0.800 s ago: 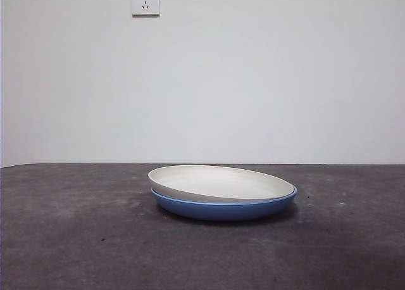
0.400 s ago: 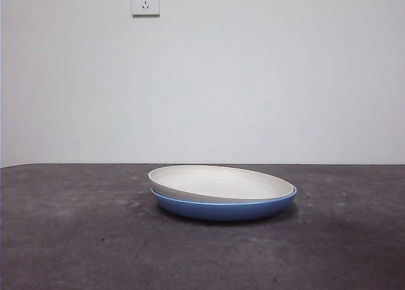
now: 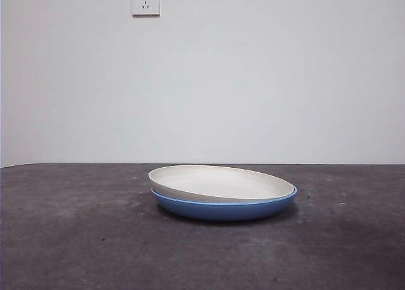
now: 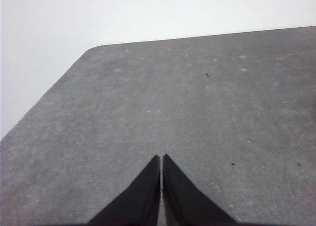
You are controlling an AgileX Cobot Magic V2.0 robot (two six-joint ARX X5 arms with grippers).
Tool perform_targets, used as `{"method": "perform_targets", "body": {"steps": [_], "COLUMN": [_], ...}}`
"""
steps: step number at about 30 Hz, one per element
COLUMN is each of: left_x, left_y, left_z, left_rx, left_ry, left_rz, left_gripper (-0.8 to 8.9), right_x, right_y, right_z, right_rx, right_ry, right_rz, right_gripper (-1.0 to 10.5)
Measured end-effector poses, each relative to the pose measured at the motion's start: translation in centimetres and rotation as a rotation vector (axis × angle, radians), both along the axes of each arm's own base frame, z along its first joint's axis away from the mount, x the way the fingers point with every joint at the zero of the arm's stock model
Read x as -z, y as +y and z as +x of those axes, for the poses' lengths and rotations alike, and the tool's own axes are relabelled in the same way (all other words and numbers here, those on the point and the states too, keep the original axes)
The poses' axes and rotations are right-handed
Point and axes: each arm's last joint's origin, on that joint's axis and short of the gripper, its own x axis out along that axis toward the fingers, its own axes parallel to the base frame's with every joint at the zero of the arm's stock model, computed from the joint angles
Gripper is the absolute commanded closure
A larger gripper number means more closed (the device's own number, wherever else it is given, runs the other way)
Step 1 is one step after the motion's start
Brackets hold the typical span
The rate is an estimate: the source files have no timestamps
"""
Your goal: Pick up the white plate, put it on the blue plate, put it on desk
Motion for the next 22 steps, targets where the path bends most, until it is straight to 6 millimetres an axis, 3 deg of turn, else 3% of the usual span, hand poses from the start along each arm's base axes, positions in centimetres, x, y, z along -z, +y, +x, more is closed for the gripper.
{"method": "perform_targets", "body": {"steps": [22], "left_x": [0.0], "left_y": [0.0], "left_z": [0.0], "left_rx": [0.0], "left_ry": [0.0], "left_rz": [0.0], "left_gripper": [8.04], "right_x": [0.0], "right_y": [0.0], "right_z": [0.0], "right_rx": [0.001], "right_ry": [0.002], "right_rz": [0.007], "right_gripper": [9.4]}}
